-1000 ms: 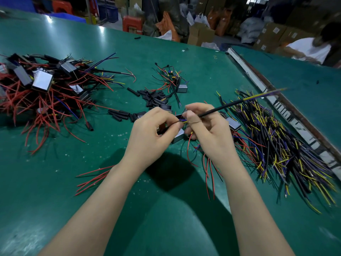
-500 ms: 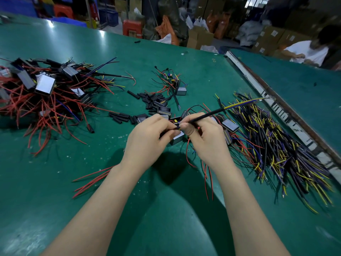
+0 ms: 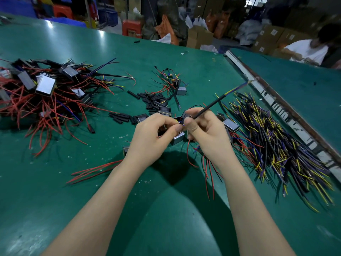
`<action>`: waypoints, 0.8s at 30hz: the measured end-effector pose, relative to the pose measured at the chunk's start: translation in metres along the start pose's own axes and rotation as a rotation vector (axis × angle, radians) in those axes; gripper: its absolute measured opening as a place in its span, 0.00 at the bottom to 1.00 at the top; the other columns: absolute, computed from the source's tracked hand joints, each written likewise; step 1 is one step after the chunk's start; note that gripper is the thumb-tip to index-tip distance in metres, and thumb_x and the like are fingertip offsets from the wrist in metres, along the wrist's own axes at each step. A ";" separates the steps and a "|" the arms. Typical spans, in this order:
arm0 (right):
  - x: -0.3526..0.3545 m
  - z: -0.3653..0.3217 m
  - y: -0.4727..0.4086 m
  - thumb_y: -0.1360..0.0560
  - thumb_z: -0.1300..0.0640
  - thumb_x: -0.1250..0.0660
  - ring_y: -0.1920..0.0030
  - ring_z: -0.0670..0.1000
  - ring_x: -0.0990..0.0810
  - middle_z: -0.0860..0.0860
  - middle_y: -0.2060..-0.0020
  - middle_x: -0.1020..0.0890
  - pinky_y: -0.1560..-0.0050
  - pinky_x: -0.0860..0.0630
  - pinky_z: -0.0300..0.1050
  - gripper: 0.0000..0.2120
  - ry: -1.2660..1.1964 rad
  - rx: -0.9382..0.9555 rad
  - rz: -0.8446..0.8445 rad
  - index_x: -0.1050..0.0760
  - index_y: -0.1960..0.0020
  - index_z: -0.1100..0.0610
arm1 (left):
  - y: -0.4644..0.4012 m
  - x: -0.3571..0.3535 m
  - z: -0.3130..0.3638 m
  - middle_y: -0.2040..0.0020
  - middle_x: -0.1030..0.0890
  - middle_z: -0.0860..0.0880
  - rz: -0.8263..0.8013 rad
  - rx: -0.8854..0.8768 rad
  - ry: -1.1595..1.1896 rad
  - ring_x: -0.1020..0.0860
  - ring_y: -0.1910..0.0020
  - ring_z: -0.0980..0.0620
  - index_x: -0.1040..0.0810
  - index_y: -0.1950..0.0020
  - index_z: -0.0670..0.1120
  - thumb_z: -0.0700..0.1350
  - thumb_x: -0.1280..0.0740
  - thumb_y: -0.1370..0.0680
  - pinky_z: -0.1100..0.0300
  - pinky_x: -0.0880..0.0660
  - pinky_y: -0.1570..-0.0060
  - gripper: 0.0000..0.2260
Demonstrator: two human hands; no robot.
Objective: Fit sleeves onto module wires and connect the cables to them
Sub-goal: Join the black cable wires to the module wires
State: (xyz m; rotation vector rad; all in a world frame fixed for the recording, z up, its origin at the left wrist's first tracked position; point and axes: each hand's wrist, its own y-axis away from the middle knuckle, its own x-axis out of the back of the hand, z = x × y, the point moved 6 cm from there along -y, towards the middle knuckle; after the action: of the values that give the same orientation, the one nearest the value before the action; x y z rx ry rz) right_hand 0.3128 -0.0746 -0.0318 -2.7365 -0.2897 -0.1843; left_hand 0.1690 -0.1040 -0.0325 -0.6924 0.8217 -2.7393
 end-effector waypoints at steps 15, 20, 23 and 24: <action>0.003 0.004 -0.002 0.22 0.56 0.35 0.64 0.45 0.19 0.47 0.64 0.19 0.65 0.26 0.34 0.03 -0.114 -0.078 0.107 0.23 0.52 0.50 | -0.004 0.014 -0.025 0.58 0.18 0.58 0.109 0.299 0.072 0.20 0.54 0.55 0.20 0.53 0.52 0.49 0.40 0.19 0.59 0.26 0.47 0.09; 0.011 0.002 -0.002 0.21 0.58 0.36 0.62 0.45 0.19 0.49 0.63 0.16 0.66 0.27 0.33 0.06 -0.132 -0.072 0.163 0.23 0.54 0.49 | -0.002 0.000 -0.042 0.75 0.29 0.53 -0.213 0.379 -0.188 0.31 0.73 0.60 0.18 0.58 0.47 0.53 0.40 0.20 0.70 0.36 0.70 0.16; 0.011 0.003 -0.002 0.21 0.58 0.35 0.66 0.44 0.20 0.46 0.67 0.18 0.68 0.27 0.33 0.06 -0.170 -0.100 0.199 0.25 0.55 0.50 | 0.000 -0.006 -0.030 0.75 0.27 0.60 -0.296 0.288 -0.094 0.31 0.74 0.64 0.22 0.66 0.55 0.51 0.37 0.21 0.71 0.36 0.70 0.14; 0.011 0.003 -0.002 0.21 0.58 0.35 0.67 0.44 0.20 0.45 0.68 0.19 0.69 0.27 0.33 0.05 -0.183 -0.107 0.207 0.26 0.55 0.51 | 0.000 -0.007 -0.027 0.75 0.26 0.63 -0.304 0.271 -0.053 0.31 0.73 0.66 0.23 0.66 0.57 0.50 0.35 0.21 0.72 0.36 0.70 0.13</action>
State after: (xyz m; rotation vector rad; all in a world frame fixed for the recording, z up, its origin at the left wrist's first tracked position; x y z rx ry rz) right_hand 0.3235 -0.0693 -0.0323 -2.8703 -0.0442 0.1100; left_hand 0.1614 -0.0893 -0.0553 -0.8889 0.3438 -3.0014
